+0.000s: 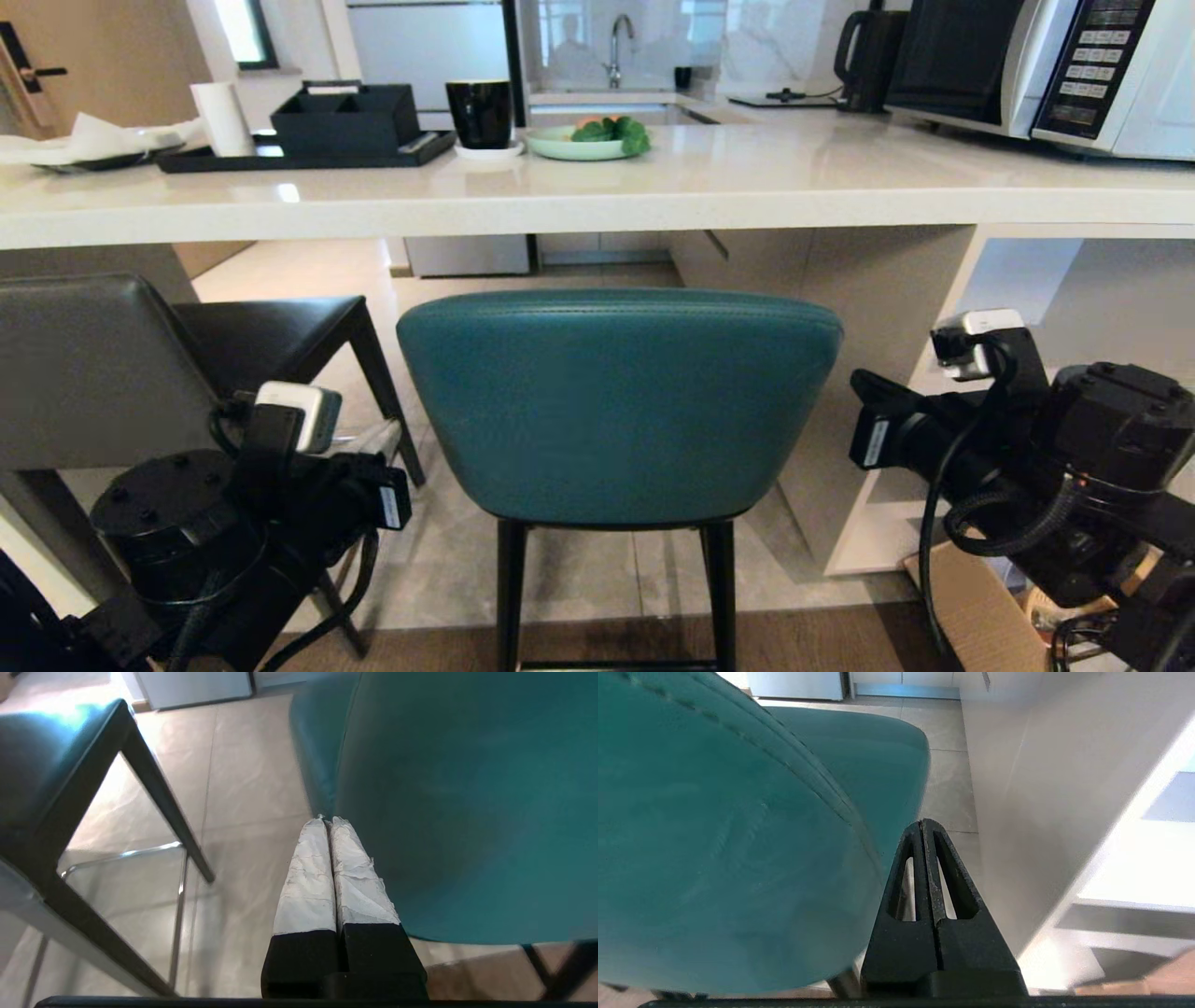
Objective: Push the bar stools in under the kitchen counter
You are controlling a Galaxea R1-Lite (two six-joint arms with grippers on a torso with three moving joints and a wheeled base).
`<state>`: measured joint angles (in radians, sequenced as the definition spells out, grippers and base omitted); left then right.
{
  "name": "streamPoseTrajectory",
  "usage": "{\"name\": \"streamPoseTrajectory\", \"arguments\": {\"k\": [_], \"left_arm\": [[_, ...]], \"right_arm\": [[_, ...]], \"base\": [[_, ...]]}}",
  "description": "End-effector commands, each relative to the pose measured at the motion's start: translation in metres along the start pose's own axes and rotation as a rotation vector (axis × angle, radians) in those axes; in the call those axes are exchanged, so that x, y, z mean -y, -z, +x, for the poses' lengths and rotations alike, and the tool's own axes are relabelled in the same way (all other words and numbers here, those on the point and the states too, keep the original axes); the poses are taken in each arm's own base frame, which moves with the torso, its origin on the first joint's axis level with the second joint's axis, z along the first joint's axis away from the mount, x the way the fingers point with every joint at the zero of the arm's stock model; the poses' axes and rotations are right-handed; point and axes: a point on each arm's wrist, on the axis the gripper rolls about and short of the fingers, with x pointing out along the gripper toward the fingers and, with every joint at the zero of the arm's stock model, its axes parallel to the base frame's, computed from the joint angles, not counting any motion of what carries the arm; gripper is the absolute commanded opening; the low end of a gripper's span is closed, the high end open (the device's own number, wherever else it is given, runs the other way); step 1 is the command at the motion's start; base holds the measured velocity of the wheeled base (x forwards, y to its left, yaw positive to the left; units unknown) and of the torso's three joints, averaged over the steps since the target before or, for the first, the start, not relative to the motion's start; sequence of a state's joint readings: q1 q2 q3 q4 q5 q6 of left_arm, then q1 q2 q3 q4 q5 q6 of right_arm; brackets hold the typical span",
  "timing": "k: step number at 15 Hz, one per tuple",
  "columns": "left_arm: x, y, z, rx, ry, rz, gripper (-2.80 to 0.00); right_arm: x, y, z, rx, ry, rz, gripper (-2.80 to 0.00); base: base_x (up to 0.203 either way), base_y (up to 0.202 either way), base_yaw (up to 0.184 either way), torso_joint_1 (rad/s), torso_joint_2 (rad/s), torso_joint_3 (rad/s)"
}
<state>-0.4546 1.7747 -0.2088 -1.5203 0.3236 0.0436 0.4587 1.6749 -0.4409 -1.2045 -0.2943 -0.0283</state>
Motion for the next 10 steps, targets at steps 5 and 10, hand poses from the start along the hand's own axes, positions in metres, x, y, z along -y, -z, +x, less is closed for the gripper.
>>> {"name": "streamPoseTrajectory", "arguments": {"k": [5,10], "left_arm": [[0.003,0.013,0.049,-0.005,-0.046,0.008,-2.8],[0.006,0.007,0.077,0.059,-0.059,-0.013,-2.8]], "right_arm": [[-0.018,0.017,0.05,-0.029,-0.005,-0.014,-2.8],[-0.025,0.026,0.076,-0.031,-0.003,-0.02,-2.8]], "base": [[0.0,0.0,0.0,0.0,0.0,0.0],[0.0,0.0,0.0,0.0,0.0,0.0]]}}
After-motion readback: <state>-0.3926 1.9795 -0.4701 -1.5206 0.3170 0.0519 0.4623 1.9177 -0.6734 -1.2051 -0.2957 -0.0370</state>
